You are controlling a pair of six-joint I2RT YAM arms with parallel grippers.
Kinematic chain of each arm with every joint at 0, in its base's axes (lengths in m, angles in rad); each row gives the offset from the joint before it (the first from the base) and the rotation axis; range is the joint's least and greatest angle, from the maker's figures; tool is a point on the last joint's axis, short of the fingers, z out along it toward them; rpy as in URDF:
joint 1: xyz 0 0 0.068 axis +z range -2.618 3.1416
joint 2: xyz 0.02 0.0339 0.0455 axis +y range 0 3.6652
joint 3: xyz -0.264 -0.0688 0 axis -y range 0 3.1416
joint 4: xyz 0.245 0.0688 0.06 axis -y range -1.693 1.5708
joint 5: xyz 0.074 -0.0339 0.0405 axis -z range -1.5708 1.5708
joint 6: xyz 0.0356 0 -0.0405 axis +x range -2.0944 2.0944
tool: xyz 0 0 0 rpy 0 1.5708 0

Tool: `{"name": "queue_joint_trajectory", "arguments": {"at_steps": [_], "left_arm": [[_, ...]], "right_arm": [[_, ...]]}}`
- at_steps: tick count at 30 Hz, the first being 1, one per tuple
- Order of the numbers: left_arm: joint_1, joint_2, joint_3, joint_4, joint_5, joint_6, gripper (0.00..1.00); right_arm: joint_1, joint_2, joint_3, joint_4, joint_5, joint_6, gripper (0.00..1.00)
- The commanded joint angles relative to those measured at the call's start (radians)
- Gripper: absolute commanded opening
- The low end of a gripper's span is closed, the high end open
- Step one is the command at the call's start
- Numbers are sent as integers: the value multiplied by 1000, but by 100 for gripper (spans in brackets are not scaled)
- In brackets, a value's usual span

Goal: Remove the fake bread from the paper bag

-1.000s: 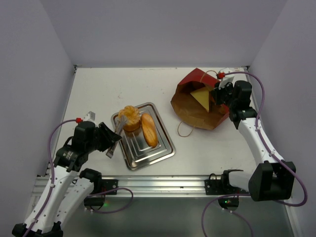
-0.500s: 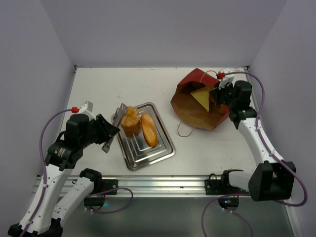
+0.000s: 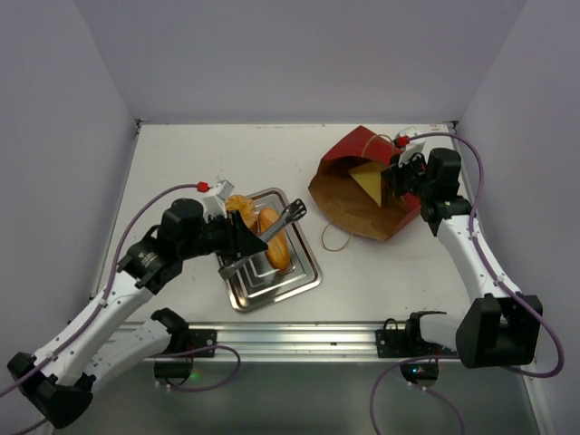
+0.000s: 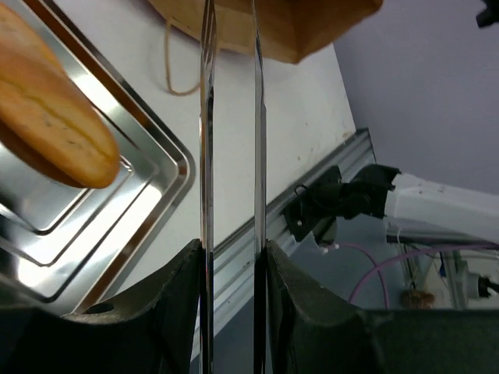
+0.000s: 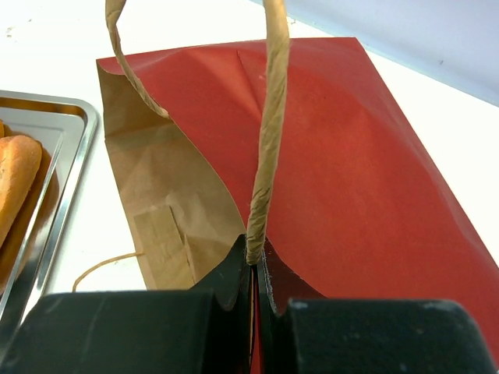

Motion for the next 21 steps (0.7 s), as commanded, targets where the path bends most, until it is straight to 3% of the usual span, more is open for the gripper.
{"name": "queue_joint_trajectory", "arguments": {"at_steps": [1,6,13,21], "left_arm": [[-98,65,-53,272,62,-75,39],[-147,183,-85,489,95,-143,39],[-160,520,-59,858,101,-256,40],[-163,893,111,1044,97,-404,40]], "right_arm": [[-8,12,43,-14,-45,-3,0],[-22,17,39,-16,-62,5,0],[-28,23,35,-14,-74,11,0],[-33,20,28,-8,-80,16,0]]}}
